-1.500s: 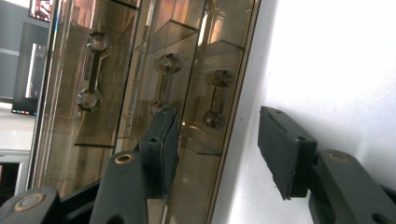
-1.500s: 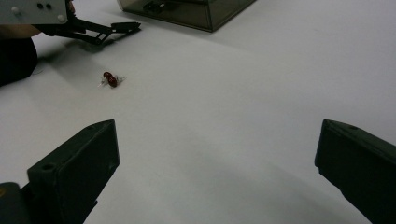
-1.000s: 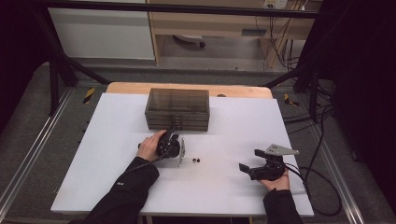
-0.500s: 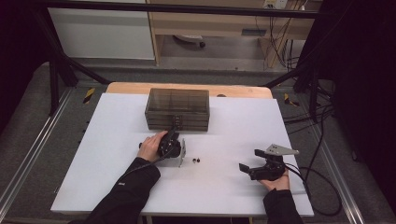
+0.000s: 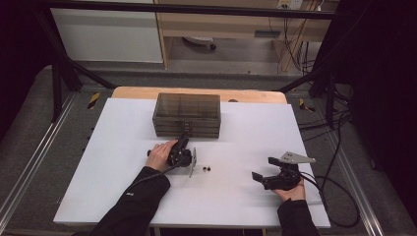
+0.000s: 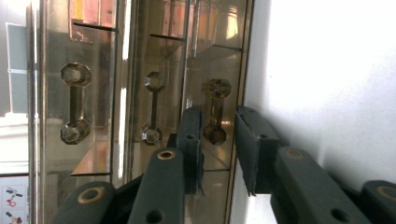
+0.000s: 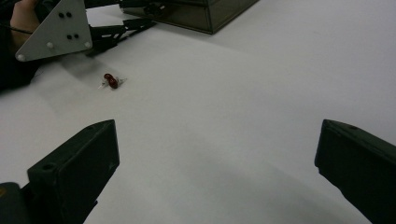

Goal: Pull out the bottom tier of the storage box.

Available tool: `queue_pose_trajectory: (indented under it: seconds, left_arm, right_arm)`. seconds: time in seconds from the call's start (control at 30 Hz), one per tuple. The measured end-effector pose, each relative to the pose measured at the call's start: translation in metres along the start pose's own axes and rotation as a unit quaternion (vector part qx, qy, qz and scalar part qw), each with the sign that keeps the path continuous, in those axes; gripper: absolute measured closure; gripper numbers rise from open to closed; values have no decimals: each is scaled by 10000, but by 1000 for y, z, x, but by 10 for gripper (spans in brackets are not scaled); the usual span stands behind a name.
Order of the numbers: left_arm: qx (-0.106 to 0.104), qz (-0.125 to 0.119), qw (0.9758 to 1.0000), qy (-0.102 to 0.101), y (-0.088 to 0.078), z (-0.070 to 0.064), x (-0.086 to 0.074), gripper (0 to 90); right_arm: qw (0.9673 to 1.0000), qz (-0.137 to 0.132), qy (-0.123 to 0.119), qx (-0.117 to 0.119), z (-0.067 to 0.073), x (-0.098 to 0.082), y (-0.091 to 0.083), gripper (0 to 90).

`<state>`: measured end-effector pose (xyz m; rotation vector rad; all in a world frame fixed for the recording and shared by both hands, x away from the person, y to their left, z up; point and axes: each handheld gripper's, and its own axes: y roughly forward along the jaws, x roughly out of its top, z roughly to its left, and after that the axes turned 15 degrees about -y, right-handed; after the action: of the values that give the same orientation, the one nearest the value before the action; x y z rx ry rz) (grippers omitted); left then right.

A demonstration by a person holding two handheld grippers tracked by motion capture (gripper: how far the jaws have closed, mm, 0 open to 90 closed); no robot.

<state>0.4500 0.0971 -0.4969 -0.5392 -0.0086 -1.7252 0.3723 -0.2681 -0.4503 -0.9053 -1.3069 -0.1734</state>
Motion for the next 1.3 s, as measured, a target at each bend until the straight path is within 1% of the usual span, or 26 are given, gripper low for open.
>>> queue_pose_trajectory:
  seconds: [0.13,0.2,0.23,0.27,0.3,0.33,0.5,0.57,1.03,1.1,1.3]
  left_arm:
    - [41,-12,10000,78,1,-1,0,747]
    - [117,19,9998,128,1,-3,0,757]
    - [117,19,9998,128,1,-3,0,762]
    - [174,24,9997,145,2,-4,0,766]
    - [174,24,9997,145,2,-4,0,770]
    - [229,21,9996,185,3,-5,0,773]
    - [300,15,9992,268,3,-6,-1,787]
    - [345,12,9989,308,3,-7,-1,790]
    - [408,10,9985,357,3,-9,-1,804]
    - [442,-3,9982,397,3,-10,-1,806]
    - [446,-10,9983,387,3,-10,-1,808]
  right_arm:
    - [10000,8,-8,2,0,0,0,6]
    - [10000,2,2,1,0,0,0,5]
    - [10000,2,2,1,0,0,0,5]
    - [10000,-3,-11,-1,0,0,0,6]
    - [10000,-2,-15,-2,0,0,0,5]
    - [10000,6,-24,-4,0,0,0,6]
    - [10000,0,-14,2,0,0,0,5]
    - [10000,0,-44,-3,-1,0,0,5]
    - [10000,-15,-28,2,-1,0,0,5]
    - [10000,-21,-28,3,-1,0,0,5]
    - [10000,-10,-27,13,-1,0,1,5]
